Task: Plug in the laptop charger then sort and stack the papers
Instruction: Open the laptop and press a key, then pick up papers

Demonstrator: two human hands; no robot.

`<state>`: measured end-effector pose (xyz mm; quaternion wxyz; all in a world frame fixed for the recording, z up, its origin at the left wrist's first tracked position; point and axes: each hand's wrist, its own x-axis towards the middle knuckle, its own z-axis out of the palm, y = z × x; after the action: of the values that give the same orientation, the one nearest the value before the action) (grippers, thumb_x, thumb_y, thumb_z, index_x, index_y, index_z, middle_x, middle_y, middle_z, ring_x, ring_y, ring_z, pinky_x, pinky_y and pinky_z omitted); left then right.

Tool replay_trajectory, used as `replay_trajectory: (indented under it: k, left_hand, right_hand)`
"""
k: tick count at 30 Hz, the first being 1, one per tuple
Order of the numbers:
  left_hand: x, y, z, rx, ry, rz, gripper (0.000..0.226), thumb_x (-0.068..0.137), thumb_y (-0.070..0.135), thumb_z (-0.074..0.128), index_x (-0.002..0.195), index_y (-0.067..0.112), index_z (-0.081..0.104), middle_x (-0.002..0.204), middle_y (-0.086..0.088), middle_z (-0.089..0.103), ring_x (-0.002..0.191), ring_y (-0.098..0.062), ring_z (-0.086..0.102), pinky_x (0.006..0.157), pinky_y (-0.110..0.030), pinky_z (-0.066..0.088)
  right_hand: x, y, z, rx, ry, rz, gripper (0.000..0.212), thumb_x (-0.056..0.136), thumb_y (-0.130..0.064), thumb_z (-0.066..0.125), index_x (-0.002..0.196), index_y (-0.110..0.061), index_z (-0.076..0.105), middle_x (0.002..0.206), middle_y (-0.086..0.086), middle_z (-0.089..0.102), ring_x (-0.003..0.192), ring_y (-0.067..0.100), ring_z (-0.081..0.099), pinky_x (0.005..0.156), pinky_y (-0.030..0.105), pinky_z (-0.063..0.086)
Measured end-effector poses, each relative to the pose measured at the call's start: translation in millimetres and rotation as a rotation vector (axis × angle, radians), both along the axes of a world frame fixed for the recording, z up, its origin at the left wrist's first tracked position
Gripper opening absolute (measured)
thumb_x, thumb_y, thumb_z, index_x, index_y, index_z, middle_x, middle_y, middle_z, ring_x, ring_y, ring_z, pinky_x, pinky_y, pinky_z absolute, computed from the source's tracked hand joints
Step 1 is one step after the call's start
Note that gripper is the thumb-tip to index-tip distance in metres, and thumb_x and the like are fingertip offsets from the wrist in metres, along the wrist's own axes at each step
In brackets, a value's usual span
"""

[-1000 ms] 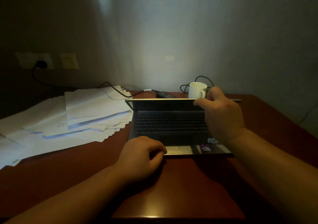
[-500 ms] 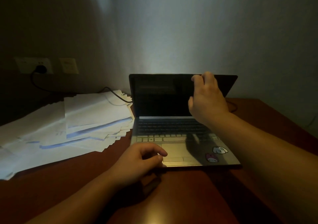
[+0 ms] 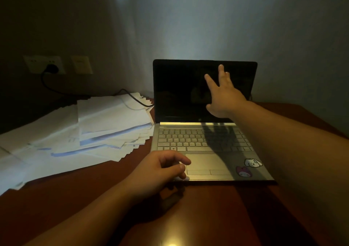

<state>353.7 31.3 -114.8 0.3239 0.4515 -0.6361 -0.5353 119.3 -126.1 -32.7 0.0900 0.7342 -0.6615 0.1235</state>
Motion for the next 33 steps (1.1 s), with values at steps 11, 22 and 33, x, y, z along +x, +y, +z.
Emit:
replay_trajectory:
  k: [11, 22, 33]
  left_hand:
    - [-1.9, -3.6, -12.0, -0.282, -0.187, 0.039, 0.024, 0.089, 0.021, 0.074, 0.103, 0.040, 0.070, 0.115, 0.028, 0.061, 0.104, 0.000, 0.064, 0.092, -0.023, 0.056]
    - [30.8, 6.5, 3.8, -0.483, -1.067, 0.077, 0.080, 0.083, 0.072, 0.058, 0.151, 0.044, 0.026, 0.160, 0.011, 0.028, 0.141, -0.014, 0.035, 0.110, -0.035, 0.040]
    - [37.1, 3.0, -5.9, -0.557, -1.149, 0.023, 0.071, 0.089, 0.074, 0.042, 0.149, 0.038, 0.032, 0.148, 0.008, 0.048, 0.126, -0.015, 0.050, 0.089, -0.028, 0.047]
  right_hand:
    - [16.6, 7.2, -20.4, -0.140, -0.148, -0.009, 0.091, 0.092, -0.026, 0.065, 0.156, -0.033, 0.001, 0.161, 0.005, -0.026, 0.149, 0.033, -0.016, 0.116, 0.049, 0.027]
    - [51.9, 84.2, -58.5, -0.009, -0.213, 0.164, 0.079, 0.091, -0.025, 0.067, 0.152, -0.040, 0.019, 0.164, -0.002, -0.014, 0.151, 0.024, -0.010, 0.119, 0.046, 0.017]
    - [115.3, 111.1, -74.3, 0.109, -0.229, 0.167, 0.072, 0.093, -0.037, 0.065, 0.151, -0.043, 0.022, 0.164, -0.008, -0.012, 0.152, 0.024, -0.004, 0.117, 0.049, 0.022]
